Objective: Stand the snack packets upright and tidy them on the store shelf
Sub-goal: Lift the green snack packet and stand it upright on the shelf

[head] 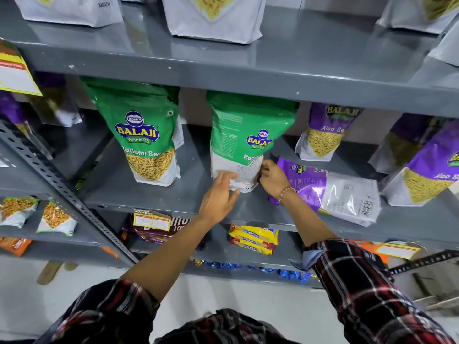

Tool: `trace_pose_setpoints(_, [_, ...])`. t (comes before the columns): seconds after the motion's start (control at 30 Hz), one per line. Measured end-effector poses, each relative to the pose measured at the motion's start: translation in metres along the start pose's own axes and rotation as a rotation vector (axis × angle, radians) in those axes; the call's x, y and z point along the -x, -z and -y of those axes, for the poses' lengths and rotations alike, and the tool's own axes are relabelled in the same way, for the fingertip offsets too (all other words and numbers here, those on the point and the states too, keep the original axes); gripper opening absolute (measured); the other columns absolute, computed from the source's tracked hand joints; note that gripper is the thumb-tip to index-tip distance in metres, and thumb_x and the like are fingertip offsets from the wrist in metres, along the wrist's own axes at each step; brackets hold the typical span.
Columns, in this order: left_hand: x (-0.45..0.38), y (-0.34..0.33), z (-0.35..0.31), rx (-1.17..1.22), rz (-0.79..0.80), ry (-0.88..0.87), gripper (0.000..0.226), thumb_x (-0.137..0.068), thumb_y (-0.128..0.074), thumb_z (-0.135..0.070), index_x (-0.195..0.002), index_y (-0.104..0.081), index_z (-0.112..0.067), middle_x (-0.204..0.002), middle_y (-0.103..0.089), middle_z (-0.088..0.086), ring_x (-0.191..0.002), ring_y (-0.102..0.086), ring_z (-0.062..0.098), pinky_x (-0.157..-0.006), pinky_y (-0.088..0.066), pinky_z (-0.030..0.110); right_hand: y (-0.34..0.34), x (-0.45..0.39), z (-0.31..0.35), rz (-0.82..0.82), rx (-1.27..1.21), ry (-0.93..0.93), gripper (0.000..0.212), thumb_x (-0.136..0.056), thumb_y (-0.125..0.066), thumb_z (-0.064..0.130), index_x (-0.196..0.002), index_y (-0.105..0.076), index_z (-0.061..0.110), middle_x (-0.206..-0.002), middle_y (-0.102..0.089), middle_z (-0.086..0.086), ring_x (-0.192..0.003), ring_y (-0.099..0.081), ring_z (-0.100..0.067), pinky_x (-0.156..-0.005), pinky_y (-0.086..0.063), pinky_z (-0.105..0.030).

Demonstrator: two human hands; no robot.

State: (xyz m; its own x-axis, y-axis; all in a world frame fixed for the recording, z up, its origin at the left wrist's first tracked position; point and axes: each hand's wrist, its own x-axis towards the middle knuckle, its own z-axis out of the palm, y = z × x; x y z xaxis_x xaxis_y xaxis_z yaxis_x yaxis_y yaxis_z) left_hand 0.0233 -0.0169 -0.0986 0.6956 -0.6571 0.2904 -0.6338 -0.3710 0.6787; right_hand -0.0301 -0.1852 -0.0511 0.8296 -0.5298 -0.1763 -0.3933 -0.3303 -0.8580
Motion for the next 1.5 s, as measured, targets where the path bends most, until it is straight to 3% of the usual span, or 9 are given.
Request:
trace_pose_setpoints(0.23, [-0.001,-0.008,-0.007,0.109,-0.178,0.072,0.061,-0.066,-0.078,-0.033,-0.107,-0.035,-0.017,-0.114,-0.041,0.008,-0.096,-0.048,0.017,-0.068,-0.048,0.032,-0.012,0.04,0.015,-0.128,0.178,-0.001,0.028,-0.083,-0.044,-0.004,-0.108,-0.056,0.0,-0.112,-0.066,-0.02,-0.104,-0.061,-0.035,-0.092,-0.05,-0.041])
trace_pose_setpoints(0.43, [-0.001,-0.016,-0.011,0.258,-0.284,0.136,0.079,-0.062,-0.065,-0.05,-0.117,-0.037,0.0,-0.119,-0.039,0.016,-0.109,-0.047,0.027,-0.091,-0.047,0.038,-0.033,0.07,0.033,-0.137,0.341,0.094,0.029,-0.08,-0.047,-0.004,-0.106,-0.061,-0.003,-0.115,-0.058,-0.027,-0.105,-0.056,-0.041,-0.091,-0.045,-0.039])
trace_pose_setpoints(0.53, [-0.006,-0.019,-0.01,0.276,-0.285,0.208,0.077,-0.068,-0.075,-0.036,-0.123,-0.034,-0.001,-0.12,-0.04,0.017,-0.11,-0.047,0.028,-0.093,-0.047,0.042,-0.036,0.074,0.035,-0.144,0.363,0.147,0.028,-0.082,-0.046,-0.004,-0.103,-0.064,-0.001,-0.114,-0.058,-0.026,-0.102,-0.057,-0.041,-0.093,-0.047,-0.041])
trace_pose_setpoints(0.83, [-0.021,0.012,0.027,0.417,0.046,0.237,0.066,-0.075,-0.074,-0.015,-0.126,-0.031,-0.015,-0.124,-0.056,0.01,-0.112,-0.057,0.025,-0.096,-0.049,0.042,0.003,0.029,0.01,-0.156,0.362,0.071,0.036,-0.081,-0.06,0.005,-0.117,-0.057,0.007,-0.125,-0.057,-0.018,-0.113,-0.055,-0.033,-0.094,-0.04,-0.029])
trace_pose_setpoints(0.97, [-0.042,0.033,0.043,0.359,0.22,0.223,0.056,-0.082,-0.065,-0.01,-0.128,-0.035,-0.014,-0.109,-0.058,0.001,-0.101,-0.06,0.025,-0.092,-0.051,0.045,0.014,0.003,0.003,-0.067,0.379,0.039,0.066,-0.078,-0.071,0.013,-0.134,-0.038,0.003,-0.14,-0.047,-0.016,-0.127,-0.045,-0.031,-0.104,-0.035,-0.032])
trace_pose_setpoints(1.1, [-0.061,0.044,0.054,0.311,0.308,0.25,0.049,-0.087,-0.057,-0.003,-0.131,-0.041,-0.018,-0.125,-0.059,0.01,-0.112,-0.058,0.026,-0.101,-0.047,0.047,0.017,-0.015,-0.002,0.024,0.392,0.029,0.087,-0.073,-0.076,0.011,-0.142,-0.023,0.005,-0.148,-0.037,-0.014,-0.134,-0.038,-0.031,-0.109,-0.031,-0.032])
trace_pose_setpoints(1.23, [-0.075,0.048,0.058,0.313,0.368,0.274,0.048,-0.09,-0.053,0.0,-0.133,-0.043,-0.019,-0.135,-0.056,0.009,-0.121,-0.054,0.021,-0.104,-0.043,0.041,0.012,-0.027,-0.006,0.053,0.448,0.043,0.078,-0.071,-0.078,0.021,-0.137,-0.035,0.018,-0.138,-0.051,-0.009,-0.129,-0.044,-0.033,-0.109,-0.03,-0.041])
trace_pose_setpoints(1.4, [-0.085,0.048,0.062,0.196,0.39,0.256,0.053,-0.091,-0.052,-0.003,-0.139,-0.035,-0.018,-0.141,-0.05,0.004,-0.123,-0.047,0.015,-0.099,-0.035,0.028,-0.001,-0.025,-0.017,-0.105,0.389,0.113,0.052,-0.069,-0.078,0.029,-0.115,-0.053,0.023,-0.108,-0.072,0.002,-0.116,-0.053,-0.026,-0.095,-0.024,-0.044])
trace_pose_setpoints(1.5, [-0.089,0.049,0.063,0.252,0.435,0.287,0.055,-0.091,-0.05,0.001,-0.141,-0.033,-0.015,-0.143,-0.047,0.005,-0.127,-0.044,0.014,-0.103,-0.036,0.03,-0.002,-0.026,-0.024,-0.097,0.413,0.101,0.063,-0.069,-0.077,0.032,-0.122,-0.045,0.022,-0.124,-0.063,-0.001,-0.124,-0.047,-0.028,-0.104,-0.017,-0.049])
